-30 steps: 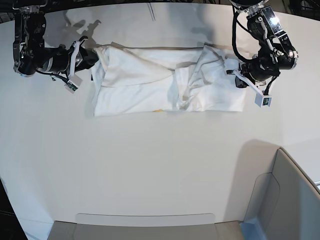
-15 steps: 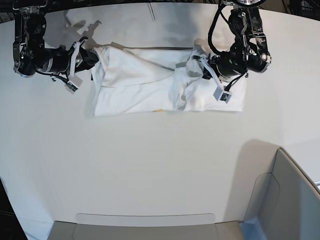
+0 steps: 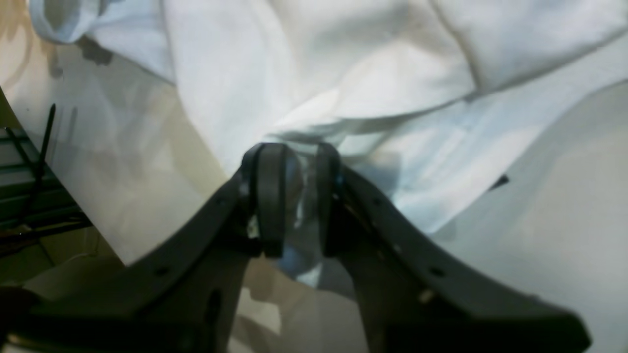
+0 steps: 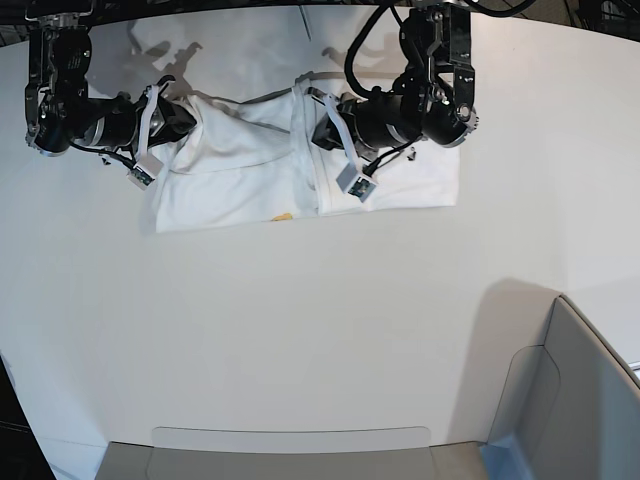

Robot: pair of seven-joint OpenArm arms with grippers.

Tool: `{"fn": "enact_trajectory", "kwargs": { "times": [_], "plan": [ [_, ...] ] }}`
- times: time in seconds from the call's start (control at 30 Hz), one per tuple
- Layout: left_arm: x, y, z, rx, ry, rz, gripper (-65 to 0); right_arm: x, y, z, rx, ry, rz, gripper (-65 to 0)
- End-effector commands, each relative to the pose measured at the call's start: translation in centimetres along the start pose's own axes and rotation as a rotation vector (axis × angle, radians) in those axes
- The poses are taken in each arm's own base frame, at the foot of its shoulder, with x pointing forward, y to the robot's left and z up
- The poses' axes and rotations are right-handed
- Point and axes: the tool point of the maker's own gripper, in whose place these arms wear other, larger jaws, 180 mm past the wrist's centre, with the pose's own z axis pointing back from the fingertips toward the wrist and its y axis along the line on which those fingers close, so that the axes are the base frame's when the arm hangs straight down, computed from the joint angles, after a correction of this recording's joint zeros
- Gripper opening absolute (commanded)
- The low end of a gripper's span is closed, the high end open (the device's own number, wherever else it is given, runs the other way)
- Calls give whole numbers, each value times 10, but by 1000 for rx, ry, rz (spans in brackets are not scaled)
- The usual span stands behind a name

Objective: Layout the t-shirt on the table in an organized manner, then fold the t-shirt properly
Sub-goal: 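Fold the held strip end with the left gripper toward the middle, then grasp the other strip end with the right gripper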

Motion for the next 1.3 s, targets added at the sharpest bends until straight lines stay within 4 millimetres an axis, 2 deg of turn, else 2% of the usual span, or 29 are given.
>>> {"fn": "enact_trajectory", "kwargs": {
  "times": [0.0,0.1,0.3,0.4,0.47,0.6,0.7,0.8,0.93,1.13,1.27],
  "plan": [
    [12,0,5,3,-45,-1,-650,16,-4,9,-11,-45,44,-532],
    [11,21,13,51,-64,51,-650,23,-5,10,-14,-61,53,-532],
    [7,49,26,118,-88,119,-650,32,-9,13,-24,-79,67,-532],
    [1,72,38,175,-105,175,-650,40,-9,15,-21,-101,75,-532],
    [-6,96,52,238,-111,209,-650,47,-11,23,-19,-151,54,-531],
    [-14,118,68,303,-105,220,-650,60,-21,39,-33,-262,-7,-530],
    [-18,125,72,321,-90,209,-650,62,-30,52,-61,-308,-34,-529],
    [-19,127,73,326,-82,201,-650,59,-33,54,-44,-326,-66,-505],
    [-20,127,72,324,-79,201,-650,31,-45,46,15,-282,-201,-447],
    [-27,130,66,316,-53,220,-650,14,-70,41,56,-337,-387,-433],
    [-29,134,70,328,-46,212,-650,7,-82,53,17,-374,-428,-433]
  ]
}}
